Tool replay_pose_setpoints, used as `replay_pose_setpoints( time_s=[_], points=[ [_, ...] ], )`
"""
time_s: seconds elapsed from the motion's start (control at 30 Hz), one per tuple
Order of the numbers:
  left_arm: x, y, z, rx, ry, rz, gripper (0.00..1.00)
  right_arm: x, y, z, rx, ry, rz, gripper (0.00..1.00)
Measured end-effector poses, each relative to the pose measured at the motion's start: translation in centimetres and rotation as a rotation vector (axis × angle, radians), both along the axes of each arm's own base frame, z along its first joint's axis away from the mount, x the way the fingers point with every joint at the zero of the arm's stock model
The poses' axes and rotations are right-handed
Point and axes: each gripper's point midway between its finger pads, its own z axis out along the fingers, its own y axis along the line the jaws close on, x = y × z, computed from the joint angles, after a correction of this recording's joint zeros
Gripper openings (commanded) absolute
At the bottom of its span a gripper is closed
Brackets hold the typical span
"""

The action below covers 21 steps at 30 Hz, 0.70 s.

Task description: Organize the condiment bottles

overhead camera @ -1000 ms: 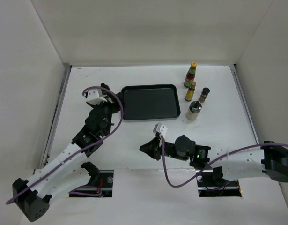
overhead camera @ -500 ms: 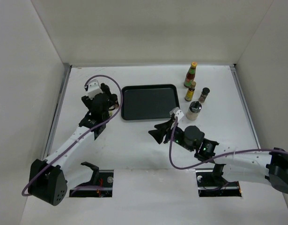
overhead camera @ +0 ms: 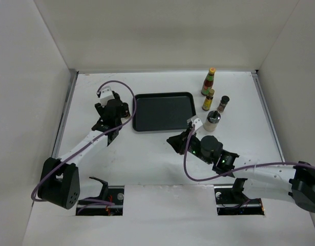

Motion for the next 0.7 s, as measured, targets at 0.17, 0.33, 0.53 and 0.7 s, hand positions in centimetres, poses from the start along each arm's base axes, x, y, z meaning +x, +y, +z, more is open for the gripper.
replay_pose_setpoints(
  time_s=[0.17,0.33,0.53,0.7],
  points=[
    [0.7,-0.1,-0.7,0.002,0.009,0.005,0.31,0.0,0.0,-0.3,-0.009,0.006,0.0,0.32],
    [0.7,0.3,-0.6,0.003,0.006,0.012,0.18,0.4,-0.2,-0.3,-0.008,0.005,-0.017,0.4],
    [-1.9,-0.2,3.4,0.005,-0.081,-0.006,0.17,0.7,-0.9,-0.4,-0.007,0.002,-0.041,0.43],
    [-3.6,-3.7,9.2,-0.04,-0.223,-0.092,0.17,1.2,-1.4,0.0,0.003,-0.002,-0.066,0.46]
  ],
)
